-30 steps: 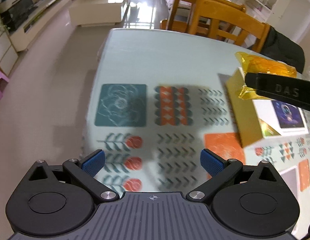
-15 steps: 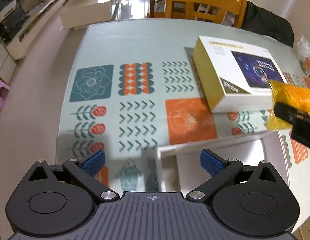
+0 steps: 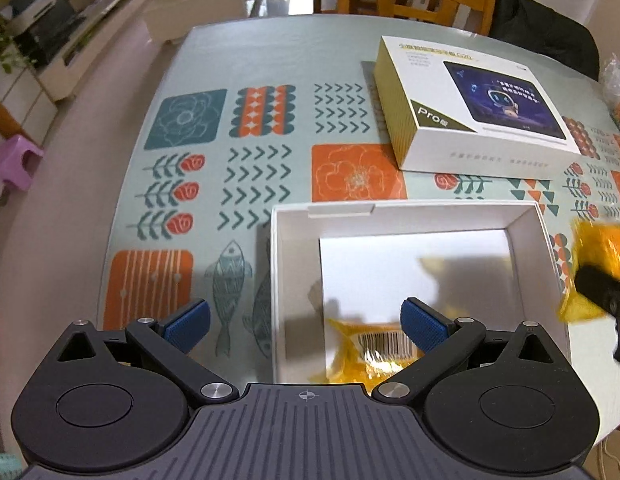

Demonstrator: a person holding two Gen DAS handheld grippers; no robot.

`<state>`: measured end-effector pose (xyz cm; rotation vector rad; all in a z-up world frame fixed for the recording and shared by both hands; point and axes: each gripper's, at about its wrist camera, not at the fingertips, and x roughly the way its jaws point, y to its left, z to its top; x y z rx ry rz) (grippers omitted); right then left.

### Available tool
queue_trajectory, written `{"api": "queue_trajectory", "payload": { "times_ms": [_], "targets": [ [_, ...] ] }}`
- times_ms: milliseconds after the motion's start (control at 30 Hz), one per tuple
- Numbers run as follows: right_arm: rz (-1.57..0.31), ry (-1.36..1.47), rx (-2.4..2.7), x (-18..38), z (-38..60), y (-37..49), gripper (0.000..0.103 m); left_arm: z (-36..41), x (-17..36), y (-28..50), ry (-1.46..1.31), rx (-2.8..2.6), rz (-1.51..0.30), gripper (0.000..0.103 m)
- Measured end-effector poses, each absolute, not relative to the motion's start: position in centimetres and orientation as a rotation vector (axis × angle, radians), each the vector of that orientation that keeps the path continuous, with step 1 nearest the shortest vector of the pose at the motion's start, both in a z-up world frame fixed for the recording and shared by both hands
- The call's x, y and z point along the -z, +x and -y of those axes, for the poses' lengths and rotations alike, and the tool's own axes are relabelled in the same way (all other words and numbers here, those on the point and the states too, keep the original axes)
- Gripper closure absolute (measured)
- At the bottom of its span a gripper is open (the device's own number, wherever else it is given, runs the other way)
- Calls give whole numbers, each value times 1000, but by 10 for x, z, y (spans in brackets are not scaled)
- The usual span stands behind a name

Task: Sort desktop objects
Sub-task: 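Carry the snack pack into the white box tray and open the right gripper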

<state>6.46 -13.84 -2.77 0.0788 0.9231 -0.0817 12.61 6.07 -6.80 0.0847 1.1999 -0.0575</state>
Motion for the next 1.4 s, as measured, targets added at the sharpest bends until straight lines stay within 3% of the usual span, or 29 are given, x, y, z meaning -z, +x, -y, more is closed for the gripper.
{"api": "queue_trajectory", "payload": {
  "times_ms": [433, 900, 1400],
  "targets": [
    [-1046, 91, -49, 45, 160, 11, 12, -48, 69, 99, 42, -12, -1208, 0],
    [-999, 75, -130, 37, 148, -9, 11, -43, 69, 64, 74, -48, -1233, 0],
    [-1025, 146, -130, 56, 147, 15, 10, -67, 72, 54, 49, -91, -1259, 0]
  ]
}}
